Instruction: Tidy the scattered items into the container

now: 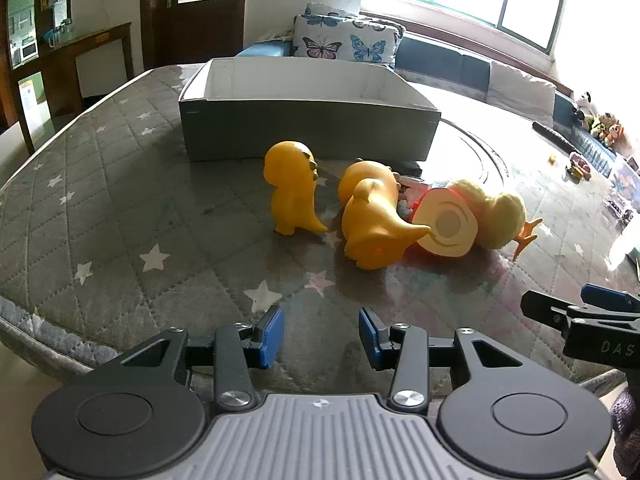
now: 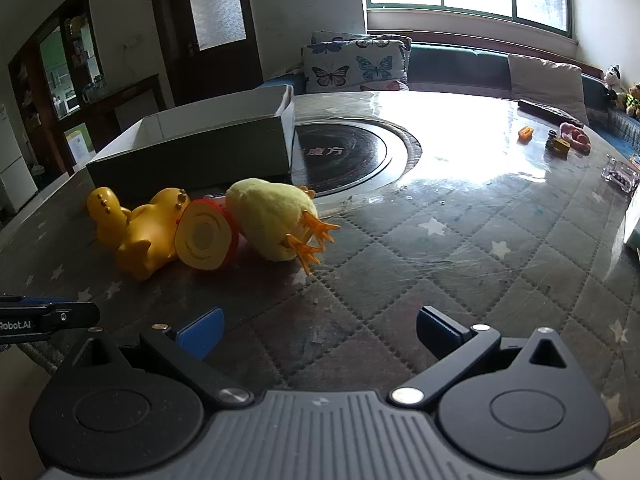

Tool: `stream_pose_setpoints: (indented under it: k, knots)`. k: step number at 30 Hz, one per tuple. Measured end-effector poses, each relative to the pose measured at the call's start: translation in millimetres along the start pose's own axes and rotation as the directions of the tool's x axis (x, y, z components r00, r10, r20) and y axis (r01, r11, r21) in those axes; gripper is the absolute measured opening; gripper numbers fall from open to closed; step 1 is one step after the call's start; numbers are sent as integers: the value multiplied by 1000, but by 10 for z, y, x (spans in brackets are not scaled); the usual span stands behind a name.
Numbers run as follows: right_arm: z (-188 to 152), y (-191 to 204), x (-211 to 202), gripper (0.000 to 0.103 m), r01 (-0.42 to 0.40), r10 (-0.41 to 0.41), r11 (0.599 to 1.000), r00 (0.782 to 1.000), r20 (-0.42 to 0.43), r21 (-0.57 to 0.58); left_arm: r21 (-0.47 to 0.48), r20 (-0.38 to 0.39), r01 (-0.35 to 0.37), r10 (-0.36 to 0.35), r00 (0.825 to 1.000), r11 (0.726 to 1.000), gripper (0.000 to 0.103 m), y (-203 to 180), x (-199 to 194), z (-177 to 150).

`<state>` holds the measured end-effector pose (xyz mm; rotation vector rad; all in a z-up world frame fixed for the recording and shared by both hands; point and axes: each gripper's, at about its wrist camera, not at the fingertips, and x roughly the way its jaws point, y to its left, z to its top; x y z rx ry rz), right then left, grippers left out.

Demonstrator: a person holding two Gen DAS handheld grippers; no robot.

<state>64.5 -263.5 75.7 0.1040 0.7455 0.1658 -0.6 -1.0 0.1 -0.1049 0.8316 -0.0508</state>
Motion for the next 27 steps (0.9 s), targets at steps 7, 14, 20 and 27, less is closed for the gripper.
stream_pose_setpoints:
  k: [7, 14, 20, 27]
  knots:
    - [-48, 92, 10, 103, -16, 15, 998, 1000, -16, -55, 31, -16, -6, 7, 1000, 999, 44, -72, -27, -33]
    - [-90, 239, 35, 103, -24, 20, 996, 999, -48, -89, 60, -33, -8, 10, 999, 998, 44, -139, -50, -68]
    - [-127, 321, 16, 103, -38, 30, 992, 998, -63, -118, 75, -42, -9, 12, 999, 997, 44, -177, -64, -78]
    - [-134, 395, 10, 103, -42, 30, 989, 996, -86, -142, 91, -66, -17, 23, 998, 996, 44, -208, -60, -76]
